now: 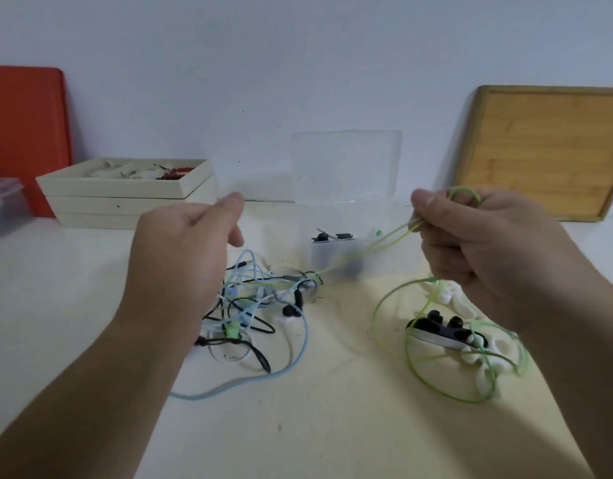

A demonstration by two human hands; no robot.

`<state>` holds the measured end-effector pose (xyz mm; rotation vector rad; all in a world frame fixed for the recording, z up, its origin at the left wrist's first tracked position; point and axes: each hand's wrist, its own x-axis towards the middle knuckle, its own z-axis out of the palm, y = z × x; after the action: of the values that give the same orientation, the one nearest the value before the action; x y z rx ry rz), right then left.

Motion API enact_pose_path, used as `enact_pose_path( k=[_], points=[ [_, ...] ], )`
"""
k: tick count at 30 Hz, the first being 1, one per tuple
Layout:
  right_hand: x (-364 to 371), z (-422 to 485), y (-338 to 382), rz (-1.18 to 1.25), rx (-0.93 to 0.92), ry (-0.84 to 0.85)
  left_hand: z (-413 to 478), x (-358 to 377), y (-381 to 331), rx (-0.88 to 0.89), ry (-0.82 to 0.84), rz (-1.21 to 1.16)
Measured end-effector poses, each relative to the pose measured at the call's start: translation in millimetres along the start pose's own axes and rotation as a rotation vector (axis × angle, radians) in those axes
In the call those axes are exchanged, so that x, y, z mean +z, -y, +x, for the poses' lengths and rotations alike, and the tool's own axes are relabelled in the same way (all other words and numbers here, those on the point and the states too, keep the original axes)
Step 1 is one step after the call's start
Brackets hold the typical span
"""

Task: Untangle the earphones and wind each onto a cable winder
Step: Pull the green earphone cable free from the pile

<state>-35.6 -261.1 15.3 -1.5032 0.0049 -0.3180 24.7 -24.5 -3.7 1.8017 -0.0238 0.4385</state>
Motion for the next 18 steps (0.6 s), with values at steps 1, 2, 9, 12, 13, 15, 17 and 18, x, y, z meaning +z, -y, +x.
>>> enact_pose_path(
  k=[1, 2, 9, 12, 13, 15, 17, 18],
  points=[
    [2.8, -1.5, 0.6, 0.058, -0.015, 0.039, -4.8, 0.3, -2.1, 0.103, 0.067, 0.016],
    [5.7, -3.0, 1.0, 0.096, -0.022, 0.077, -10.0, 0.9, -4.8, 0.195, 0.189, -0.010],
    [19.4, -11.0, 7.7, 0.173, -0.176, 0.070, -27.6, 18.8, 9.6, 0.414, 0.649, 0.476],
    [2.9, -2.3, 12.9, 0.243, -0.309, -0.145, -18.3, 12.5, 13.7, 0.337, 0.597, 0.547],
    [-4.7, 2.4, 12.9, 0.226, -0.336, -0.223, -15.6, 8.7, 12.8, 0.326, 0.561, 0.560],
    [-22.1, 9.7, 12.9, 0.144, -0.362, -0.401, -12.2, 3.0, 10.3, 0.334, 0.506, 0.629],
    [-38.8, 16.1, 11.2, 0.098, -0.364, -0.563, -10.5, 0.2, 9.4, 0.360, 0.470, 0.702],
    [-44.1, 17.8, 10.0, 0.064, -0.343, -0.638, -10.3, -0.5, 9.3, 0.366, 0.458, 0.726]
  ],
)
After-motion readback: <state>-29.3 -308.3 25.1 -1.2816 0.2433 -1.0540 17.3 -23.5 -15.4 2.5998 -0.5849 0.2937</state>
